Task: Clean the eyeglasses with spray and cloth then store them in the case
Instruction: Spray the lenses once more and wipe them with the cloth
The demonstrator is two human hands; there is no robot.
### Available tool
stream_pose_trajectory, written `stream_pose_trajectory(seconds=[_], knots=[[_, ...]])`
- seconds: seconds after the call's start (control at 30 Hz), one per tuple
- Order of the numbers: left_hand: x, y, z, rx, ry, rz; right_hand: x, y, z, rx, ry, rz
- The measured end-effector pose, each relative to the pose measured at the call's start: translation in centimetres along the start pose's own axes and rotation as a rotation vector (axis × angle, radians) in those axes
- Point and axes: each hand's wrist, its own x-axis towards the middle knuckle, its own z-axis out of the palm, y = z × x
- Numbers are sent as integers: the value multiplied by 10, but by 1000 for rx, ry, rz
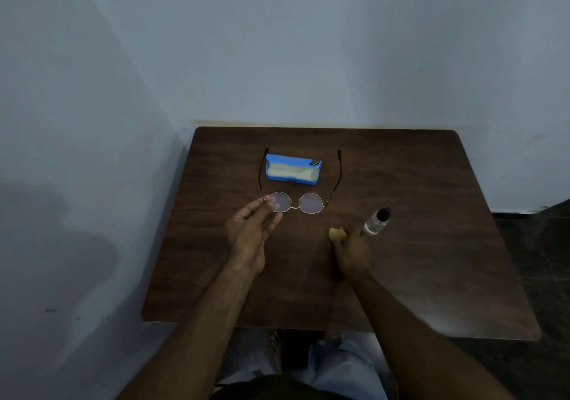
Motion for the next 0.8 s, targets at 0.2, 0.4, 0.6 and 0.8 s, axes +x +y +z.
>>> stream_pose_trajectory(seconds=[0.2, 0.4, 0.6, 0.8], knots=[[1, 9, -7, -21, 41, 37, -12, -51, -13, 648, 94, 23], [4, 5, -5, 65, 123, 87, -29, -107, -45, 758, 98, -172], [6, 7, -1, 152, 132, 165, -44, -116, -55, 700, 102, -247], [9, 11, -1, 214, 168, 185, -54, -122, -58, 659, 78, -316]])
